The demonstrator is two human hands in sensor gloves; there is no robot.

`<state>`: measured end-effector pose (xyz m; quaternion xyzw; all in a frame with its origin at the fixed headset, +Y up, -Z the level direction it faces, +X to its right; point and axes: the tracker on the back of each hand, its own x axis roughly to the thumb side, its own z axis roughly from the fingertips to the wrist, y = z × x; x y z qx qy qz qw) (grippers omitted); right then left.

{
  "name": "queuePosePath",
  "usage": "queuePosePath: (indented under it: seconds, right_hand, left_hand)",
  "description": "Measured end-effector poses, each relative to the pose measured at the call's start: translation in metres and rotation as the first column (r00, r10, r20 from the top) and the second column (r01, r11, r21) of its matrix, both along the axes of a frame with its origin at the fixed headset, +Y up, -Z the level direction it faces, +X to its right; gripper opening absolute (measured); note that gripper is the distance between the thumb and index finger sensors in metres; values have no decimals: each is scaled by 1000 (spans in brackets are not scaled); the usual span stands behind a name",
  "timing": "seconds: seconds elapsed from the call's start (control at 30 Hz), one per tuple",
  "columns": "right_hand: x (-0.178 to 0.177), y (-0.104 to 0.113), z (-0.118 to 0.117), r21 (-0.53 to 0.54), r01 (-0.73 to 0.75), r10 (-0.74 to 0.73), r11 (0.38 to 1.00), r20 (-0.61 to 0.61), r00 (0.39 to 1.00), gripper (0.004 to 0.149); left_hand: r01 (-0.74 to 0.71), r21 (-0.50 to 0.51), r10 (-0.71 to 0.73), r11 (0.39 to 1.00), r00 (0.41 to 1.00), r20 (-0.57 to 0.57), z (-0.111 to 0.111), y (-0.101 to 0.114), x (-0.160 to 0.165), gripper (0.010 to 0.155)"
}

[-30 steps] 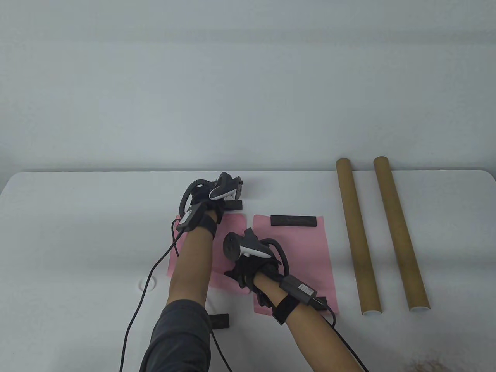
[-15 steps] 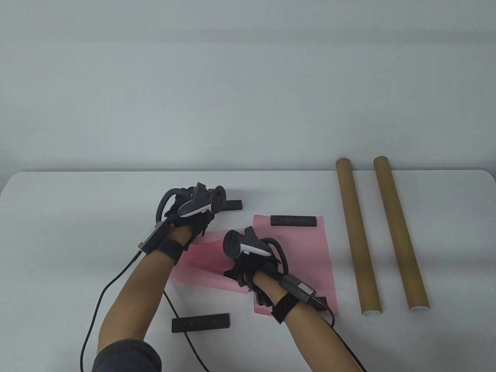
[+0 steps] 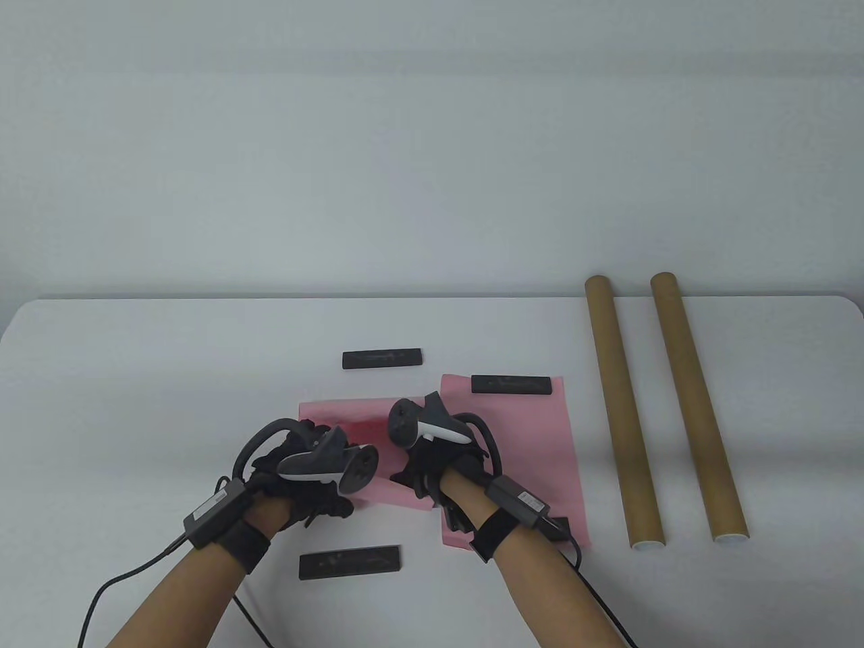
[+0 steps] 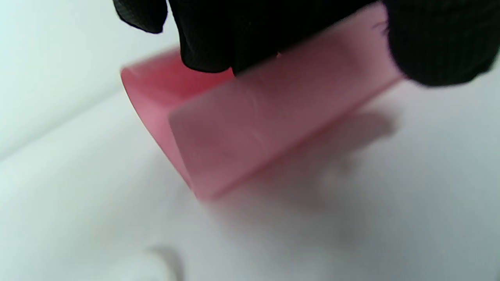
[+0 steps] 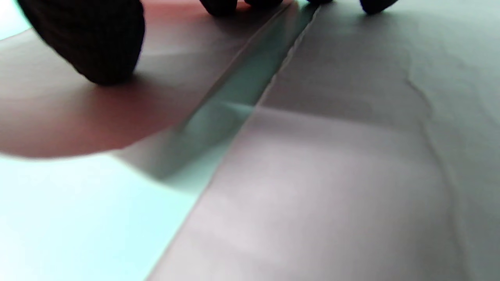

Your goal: Roll up papers and store in mailing tubes

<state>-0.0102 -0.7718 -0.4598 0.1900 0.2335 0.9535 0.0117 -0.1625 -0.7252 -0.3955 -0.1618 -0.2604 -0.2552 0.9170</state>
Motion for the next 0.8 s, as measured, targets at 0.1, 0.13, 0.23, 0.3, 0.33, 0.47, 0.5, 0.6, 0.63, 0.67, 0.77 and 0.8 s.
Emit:
queuePosePath:
  seconds: [0.1, 0.13, 0.23, 0.3, 0.33, 0.47, 0.5, 0.6, 0.63, 0.67, 0.77, 0.8]
  right_hand:
    - [0, 0, 0, 1, -11, 11, 1000, -5, 1000, 92]
    - [0, 0, 0, 1, -9, 9, 1000, -3, 1000, 92]
    - [-2, 1, -1, 1, -18, 18, 1000, 1, 1000, 92]
    - [-1, 2, -3, 11, -24, 23, 1000, 7, 1000, 91]
    - [1, 5, -4, 43, -11, 10, 999, 20, 1000, 90]
    - [23, 33, -7, 137, 154, -165, 978, 71, 984, 84]
    - [31, 45, -7, 150, 197, -209, 969, 67, 976, 82]
    - [53, 72, -5, 169, 320, -330, 932, 37, 943, 73]
    - [58, 77, -3, 167, 370, -378, 914, 17, 926, 71]
    - [66, 84, 0, 146, 433, -436, 890, -7, 900, 69]
    - [83, 96, 19, 73, 537, -530, 840, -99, 842, 77]
    - [87, 99, 29, 43, 547, -535, 836, -156, 830, 83]
  left_hand:
    - [51, 32, -50, 998, 999, -6, -2, -11, 1, 88]
    - [43, 29, -43, 999, 999, -24, -3, -15, 1, 84]
    - [-9, 30, 12, 1000, 997, -76, -3, -25, -1, 61]
    - [-31, 87, 39, 996, 995, -88, 0, -22, -2, 51]
    - [-45, 104, 57, 994, 992, -113, 1, -19, -2, 49]
    - [-127, 190, 159, 974, 974, -164, 17, 1, -2, 49]
    - [-143, 212, 179, 967, 970, -166, 22, 6, -2, 49]
    - [-142, 268, 191, 953, 967, -168, 33, 18, -1, 49]
    - [-150, 286, 205, 947, 963, -174, 36, 20, -2, 48]
    - [-186, 304, 249, 934, 951, -182, 40, 23, -2, 48]
    - [-272, 390, 356, 880, 920, -162, 53, 33, 3, 47]
    - [-295, 404, 378, 866, 914, -144, 56, 37, 6, 47]
